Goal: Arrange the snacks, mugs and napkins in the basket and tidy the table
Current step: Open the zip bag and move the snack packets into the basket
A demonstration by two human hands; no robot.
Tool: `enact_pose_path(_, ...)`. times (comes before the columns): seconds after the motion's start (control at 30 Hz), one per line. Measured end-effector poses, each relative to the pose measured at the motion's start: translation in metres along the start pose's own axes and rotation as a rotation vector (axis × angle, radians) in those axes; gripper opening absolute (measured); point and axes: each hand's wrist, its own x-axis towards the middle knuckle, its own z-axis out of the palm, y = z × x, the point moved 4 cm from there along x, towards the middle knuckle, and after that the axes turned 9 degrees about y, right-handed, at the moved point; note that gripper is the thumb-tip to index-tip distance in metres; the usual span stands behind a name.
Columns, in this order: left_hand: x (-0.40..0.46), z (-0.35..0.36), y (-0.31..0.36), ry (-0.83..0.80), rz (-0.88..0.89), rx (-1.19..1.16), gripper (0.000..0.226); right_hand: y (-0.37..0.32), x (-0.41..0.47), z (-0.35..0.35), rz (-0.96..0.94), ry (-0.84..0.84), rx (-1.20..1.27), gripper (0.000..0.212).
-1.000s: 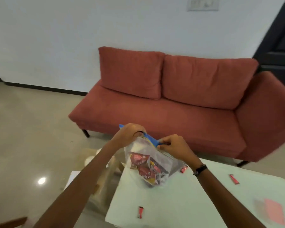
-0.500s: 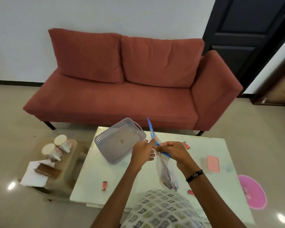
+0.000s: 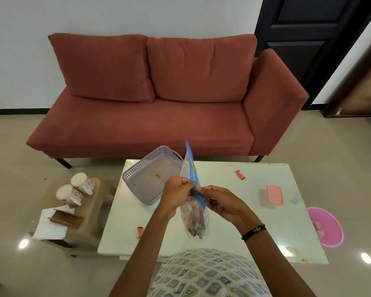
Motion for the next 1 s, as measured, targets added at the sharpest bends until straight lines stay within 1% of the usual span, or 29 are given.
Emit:
enact_pose_path(0.07,-0.001,-0.008,0.001,-0.003,0.026,0.030,0.016,-0.001,-0.005,0.006,-0.034,0.051,-0.048,0.018)
enact_pose_path(0.17,-0.003,-0.018,0.002,0.008,0.069,0.076,0.012,-0.005,-0.011,0.016,-0.192,0.196,-0.278,0.013)
enact_pose_path(0.23,-0.003,-0.022,0.000,0.026,0.088,0.105,0.014,-0.009,-0.015,0.024,-0.289,0.236,-0.471,0.014)
enact_pose_path(0.37,-0.001,-0.024,-0.006,0.080,0.115,0.168,0.018,-0.008,-0.015,0.037,-0.349,0.239,-0.996,0.026)
enact_pose_path(0.4,-0.001,-0.023,-0.007,0.089,0.129,0.178,0.020,-0.009,-0.015,0.041,-0.372,0.246,-1.062,0.027)
enact_pose_path(0.43,0.000,-0.022,-0.009,0.102,0.145,0.180,0.022,-0.011,-0.015,0.045,-0.399,0.246,-1.073,0.025)
enact_pose_path(0.53,0.004,-0.023,-0.012,0.106,0.166,0.172,0.022,-0.017,-0.011,0.049,-0.477,0.245,-0.964,0.016)
enact_pose_path(0.6,0.006,-0.021,-0.017,0.001,0.100,0.142,0.018,-0.022,-0.007,0.046,-0.505,0.276,-0.942,0.014)
enact_pose_path(0.67,0.005,-0.019,-0.023,-0.147,-0.016,0.084,0.025,-0.023,-0.002,0.042,-0.494,0.280,-0.946,0.013)
enact_pose_path(0.73,0.005,-0.020,-0.025,-0.212,-0.069,0.088,0.032,-0.021,0.003,0.041,-0.467,0.264,-0.933,0.009)
enact_pose_path(0.8,0.007,-0.021,-0.026,-0.204,-0.070,0.097,0.031,-0.016,0.005,0.043,-0.451,0.268,-0.921,0.007)
enact_pose_path(0.87,0.008,-0.022,-0.026,-0.160,-0.056,0.125,0.024,-0.012,0.005,0.046,-0.446,0.290,-0.916,0.010)
enact_pose_path(0.93,0.010,-0.023,-0.031,-0.108,-0.022,0.187,0.019,-0.010,0.003,0.048,-0.455,0.310,-0.928,0.010)
enact_pose_path(1.0,0.012,-0.027,-0.035,-0.070,0.029,0.283,0.022,-0.009,0.000,0.051,-0.471,0.317,-0.956,0.009)
